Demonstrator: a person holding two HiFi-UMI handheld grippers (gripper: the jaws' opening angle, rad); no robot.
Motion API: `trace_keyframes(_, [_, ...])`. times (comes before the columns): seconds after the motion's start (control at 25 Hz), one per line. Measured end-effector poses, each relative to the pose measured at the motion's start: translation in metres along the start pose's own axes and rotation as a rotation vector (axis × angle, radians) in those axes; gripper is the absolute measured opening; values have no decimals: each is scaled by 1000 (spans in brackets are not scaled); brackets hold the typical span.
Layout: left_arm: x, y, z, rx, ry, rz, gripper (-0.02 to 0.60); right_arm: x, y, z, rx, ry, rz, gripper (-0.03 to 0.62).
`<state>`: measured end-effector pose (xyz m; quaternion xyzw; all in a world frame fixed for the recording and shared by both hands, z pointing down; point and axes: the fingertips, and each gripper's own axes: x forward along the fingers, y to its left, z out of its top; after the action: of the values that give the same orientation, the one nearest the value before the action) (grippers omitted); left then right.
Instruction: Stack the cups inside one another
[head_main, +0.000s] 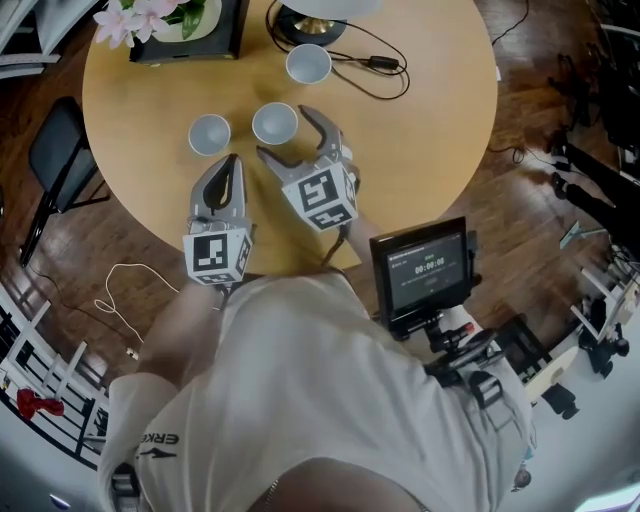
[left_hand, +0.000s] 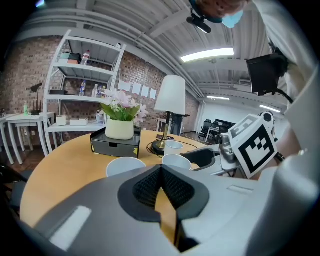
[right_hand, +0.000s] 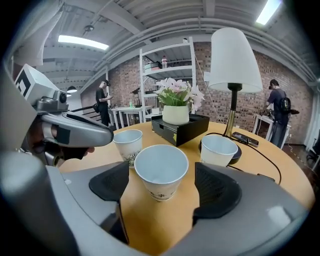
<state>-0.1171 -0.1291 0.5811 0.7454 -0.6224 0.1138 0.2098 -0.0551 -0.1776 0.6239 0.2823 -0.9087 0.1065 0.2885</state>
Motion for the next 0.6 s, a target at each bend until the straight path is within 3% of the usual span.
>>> trace_keyframes(0.12, [-4,0,1,-1,-1,11,2,5,-1,0,-23,15,-7,428])
trace_keyframes(0.24, [-7,0,2,-3,0,20,2,6,-4,1,-34,19,-23,371])
trace_keyframes(0.6, [-4,2,3,-7,-17,14,2,1,-14,16,-46,-33,-61,365])
